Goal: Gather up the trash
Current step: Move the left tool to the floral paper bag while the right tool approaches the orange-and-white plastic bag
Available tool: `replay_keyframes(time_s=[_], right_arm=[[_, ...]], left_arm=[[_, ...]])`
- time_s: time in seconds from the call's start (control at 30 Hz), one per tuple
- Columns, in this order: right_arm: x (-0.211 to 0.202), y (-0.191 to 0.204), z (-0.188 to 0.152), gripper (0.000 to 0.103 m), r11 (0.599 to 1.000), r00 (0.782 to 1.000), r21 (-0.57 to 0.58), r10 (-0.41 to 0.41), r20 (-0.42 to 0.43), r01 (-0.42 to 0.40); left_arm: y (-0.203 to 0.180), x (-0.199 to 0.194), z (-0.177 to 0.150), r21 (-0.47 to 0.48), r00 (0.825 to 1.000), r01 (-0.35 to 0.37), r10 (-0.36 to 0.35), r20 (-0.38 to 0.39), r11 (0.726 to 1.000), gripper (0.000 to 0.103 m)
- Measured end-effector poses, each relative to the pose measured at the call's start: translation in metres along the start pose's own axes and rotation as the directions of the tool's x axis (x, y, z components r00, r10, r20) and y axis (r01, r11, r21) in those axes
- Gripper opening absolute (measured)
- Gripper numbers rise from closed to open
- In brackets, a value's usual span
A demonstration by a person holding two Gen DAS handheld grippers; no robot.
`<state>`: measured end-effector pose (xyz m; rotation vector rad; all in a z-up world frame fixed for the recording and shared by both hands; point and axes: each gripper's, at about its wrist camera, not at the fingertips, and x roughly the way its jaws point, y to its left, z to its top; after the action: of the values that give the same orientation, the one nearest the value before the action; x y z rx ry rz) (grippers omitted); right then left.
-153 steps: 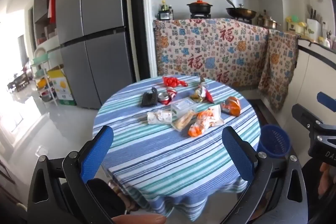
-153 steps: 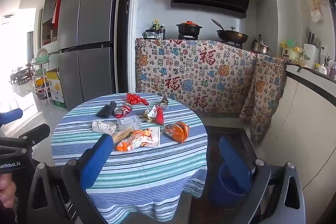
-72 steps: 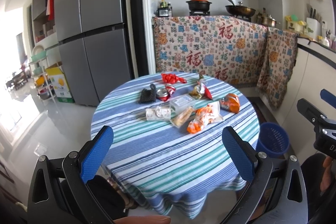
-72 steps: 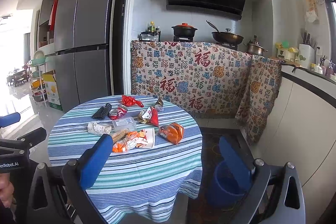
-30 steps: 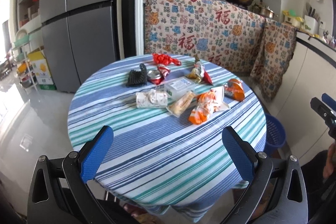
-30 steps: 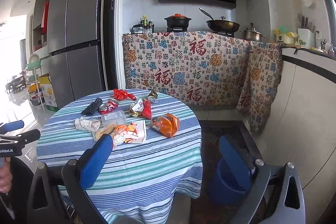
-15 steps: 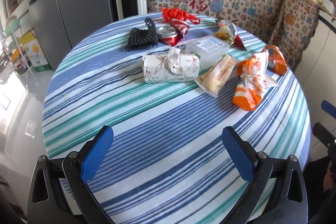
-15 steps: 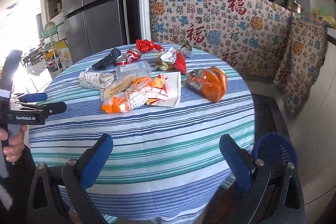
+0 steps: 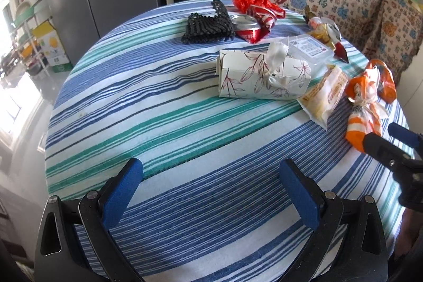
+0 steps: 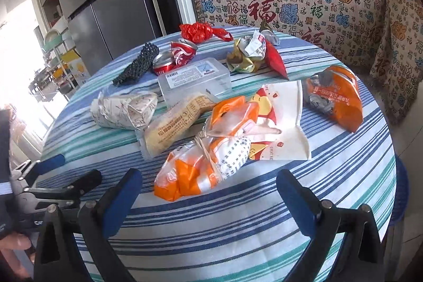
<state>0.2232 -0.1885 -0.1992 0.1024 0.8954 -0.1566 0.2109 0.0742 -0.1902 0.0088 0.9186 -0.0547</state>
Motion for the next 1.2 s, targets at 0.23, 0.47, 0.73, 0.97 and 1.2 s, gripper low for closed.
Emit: replay_keyframes(time_s=[0.23,0.47,0.73,0.97,1.2], right_arm=[[-0.011,-0.052,-0.029,0.103,0.990,0.988,0.023,-0.137,-0.067,0.139],[-0.018,-0.048,-0.036,0.103,0.996,0.996,-0.041,-0.080,-0.047,0.078],[-0.017,-0.047,-0.037,0.103,0.996,0.998,-0.071,-0.057,-0.023,0.055],[-0.016,-0.047,-0.040,0.103,0.996,0.999,-0.077,-0.047,0.010,0.048],[-0.015,-0.047,-0.040,0.103,0.995,0.999,-0.090,-0.032,0.017,0.034]], left_arm=[[-0.002,0.004,0.003,0.037,1.000,-0.005,0.006,-0.026,0.999,0.103],[0.003,0.020,0.029,0.243,0.985,0.157,-0.133,-0.114,0.957,0.103],[-0.003,0.049,0.072,0.423,0.968,0.251,-0.236,-0.087,0.871,0.103],[-0.036,0.057,0.088,0.609,0.965,0.224,-0.259,-0.032,0.761,0.103],[-0.036,0.044,0.082,0.571,0.941,0.305,-0.332,-0.059,0.762,0.069]])
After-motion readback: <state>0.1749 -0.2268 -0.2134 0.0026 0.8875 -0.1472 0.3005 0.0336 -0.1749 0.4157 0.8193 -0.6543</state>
